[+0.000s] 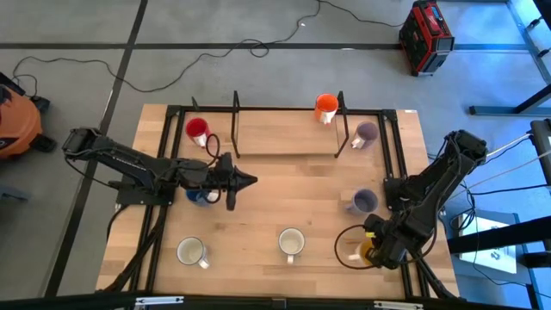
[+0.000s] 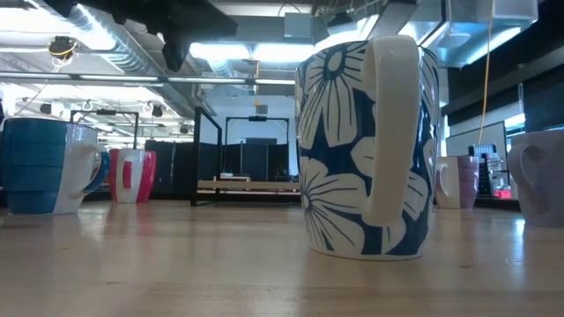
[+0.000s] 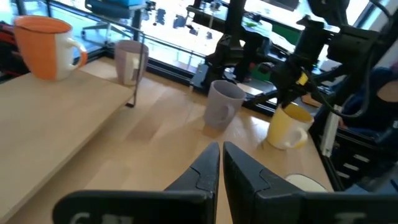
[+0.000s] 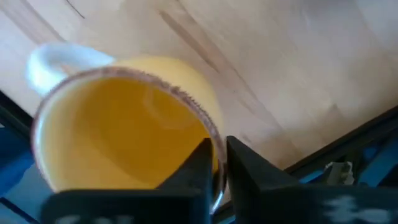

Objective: Place coffee mugs
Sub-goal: Put the yellow mug on the shelf

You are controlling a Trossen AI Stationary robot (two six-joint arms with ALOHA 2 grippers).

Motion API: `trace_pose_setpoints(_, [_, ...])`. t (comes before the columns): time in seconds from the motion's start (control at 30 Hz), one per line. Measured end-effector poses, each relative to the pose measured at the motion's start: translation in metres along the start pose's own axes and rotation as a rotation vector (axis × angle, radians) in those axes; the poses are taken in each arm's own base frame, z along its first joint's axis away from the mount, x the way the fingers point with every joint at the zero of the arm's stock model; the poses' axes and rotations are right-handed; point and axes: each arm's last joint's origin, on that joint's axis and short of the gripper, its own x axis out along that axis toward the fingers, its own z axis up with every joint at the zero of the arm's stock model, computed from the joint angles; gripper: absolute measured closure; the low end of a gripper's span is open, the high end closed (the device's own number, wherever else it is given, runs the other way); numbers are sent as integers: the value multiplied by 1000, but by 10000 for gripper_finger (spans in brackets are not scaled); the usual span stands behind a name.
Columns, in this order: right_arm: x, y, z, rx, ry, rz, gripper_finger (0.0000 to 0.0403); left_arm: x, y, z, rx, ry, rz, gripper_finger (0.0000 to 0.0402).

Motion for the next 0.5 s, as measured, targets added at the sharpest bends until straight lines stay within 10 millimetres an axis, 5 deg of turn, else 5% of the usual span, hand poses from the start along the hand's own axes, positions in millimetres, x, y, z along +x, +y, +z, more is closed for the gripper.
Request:
trace_pose_setpoints(0.17, [-7, 7, 2, -95, -30, 39, 392, 0, -1, 0, 35, 13, -33, 386])
trace_pose_setpoints(0.5, [-59, 34, 33, -355, -265, 160, 398, -13, 5, 17, -51, -4, -171, 386])
